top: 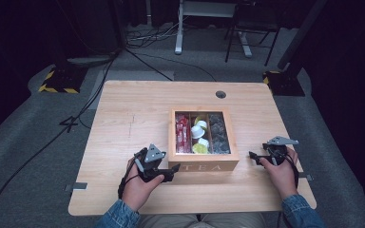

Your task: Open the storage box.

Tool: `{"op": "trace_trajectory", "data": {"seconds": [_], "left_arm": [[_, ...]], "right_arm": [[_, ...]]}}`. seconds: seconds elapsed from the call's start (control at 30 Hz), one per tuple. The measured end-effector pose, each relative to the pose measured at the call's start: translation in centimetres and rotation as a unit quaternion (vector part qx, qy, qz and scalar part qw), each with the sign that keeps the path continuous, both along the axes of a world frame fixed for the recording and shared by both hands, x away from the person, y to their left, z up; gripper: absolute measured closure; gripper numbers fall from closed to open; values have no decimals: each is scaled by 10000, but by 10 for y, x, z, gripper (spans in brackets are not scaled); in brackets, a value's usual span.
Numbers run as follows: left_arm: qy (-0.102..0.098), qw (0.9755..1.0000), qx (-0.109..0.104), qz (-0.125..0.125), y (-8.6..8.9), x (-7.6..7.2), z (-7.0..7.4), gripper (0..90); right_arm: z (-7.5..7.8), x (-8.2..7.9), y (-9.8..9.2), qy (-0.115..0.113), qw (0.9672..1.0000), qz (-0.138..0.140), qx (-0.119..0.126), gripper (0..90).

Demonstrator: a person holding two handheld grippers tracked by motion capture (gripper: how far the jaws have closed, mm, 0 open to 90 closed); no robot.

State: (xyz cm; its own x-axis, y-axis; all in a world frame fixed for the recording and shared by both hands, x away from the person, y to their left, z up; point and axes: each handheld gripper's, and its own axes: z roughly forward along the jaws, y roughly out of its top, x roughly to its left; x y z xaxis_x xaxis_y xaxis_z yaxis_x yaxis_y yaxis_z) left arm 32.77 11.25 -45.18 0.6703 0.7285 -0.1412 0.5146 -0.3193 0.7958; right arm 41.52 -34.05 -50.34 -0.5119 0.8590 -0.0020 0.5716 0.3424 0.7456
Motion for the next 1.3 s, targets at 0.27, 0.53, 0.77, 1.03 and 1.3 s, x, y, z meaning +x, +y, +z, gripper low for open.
{"op": "trace_trajectory", "data": {"seconds": [0.27, 0.53, 0.77, 1.03, 1.3], "left_arm": [[-106, 9992, 396, -23, -1, -1, -5, 501], [-133, 9986, 513, -86, 1, -3, -1, 601], [-286, 9974, 642, -184, 1, -4, 4, 650], [-234, 9980, 534, -245, 3, -1, 6, 679], [-214, 9981, 521, -263, 3, 0, 8, 682]], "right_arm": [[0, 0, 0, 0, 10000, -1, 0, 219], [0, 0, 0, 0, 10000, 1, -1, 219], [1, -2, 1, -4, 9999, 144, 14, 277], [30, -18, 9, -121, 9971, 678, 329, 245], [59, -45, 34, -118, 9835, 1768, 377, 243]]}}
